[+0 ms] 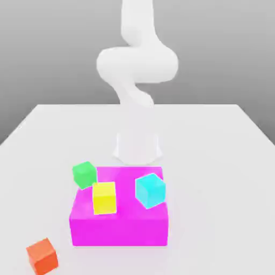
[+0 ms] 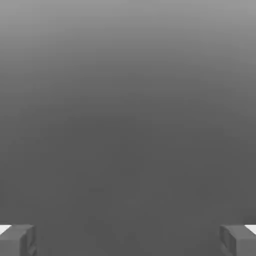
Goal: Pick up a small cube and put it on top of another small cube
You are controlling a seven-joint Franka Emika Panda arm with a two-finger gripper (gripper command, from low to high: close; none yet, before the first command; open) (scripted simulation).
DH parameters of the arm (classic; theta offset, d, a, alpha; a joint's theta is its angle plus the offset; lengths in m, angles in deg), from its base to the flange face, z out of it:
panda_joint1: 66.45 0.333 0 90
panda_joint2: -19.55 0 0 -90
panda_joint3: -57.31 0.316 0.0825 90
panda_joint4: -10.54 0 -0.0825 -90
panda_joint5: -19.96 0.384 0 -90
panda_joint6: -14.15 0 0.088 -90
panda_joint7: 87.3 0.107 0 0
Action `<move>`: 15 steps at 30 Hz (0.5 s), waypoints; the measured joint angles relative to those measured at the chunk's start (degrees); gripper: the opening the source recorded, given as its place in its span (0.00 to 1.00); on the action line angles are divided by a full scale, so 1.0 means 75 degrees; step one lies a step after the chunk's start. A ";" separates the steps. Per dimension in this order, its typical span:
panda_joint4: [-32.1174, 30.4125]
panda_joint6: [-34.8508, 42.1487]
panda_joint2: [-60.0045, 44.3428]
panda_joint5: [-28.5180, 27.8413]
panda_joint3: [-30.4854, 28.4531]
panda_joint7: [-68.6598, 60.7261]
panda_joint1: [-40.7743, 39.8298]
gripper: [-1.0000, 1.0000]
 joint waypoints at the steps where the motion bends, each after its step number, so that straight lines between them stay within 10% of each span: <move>1: -0.0016 -0.0102 -0.0301 -0.0003 -0.0017 0.0127 -0.0093 0.50; 15: -0.0219 -0.1421 -0.4200 0.0003 -0.0469 0.1738 -0.1099 0.50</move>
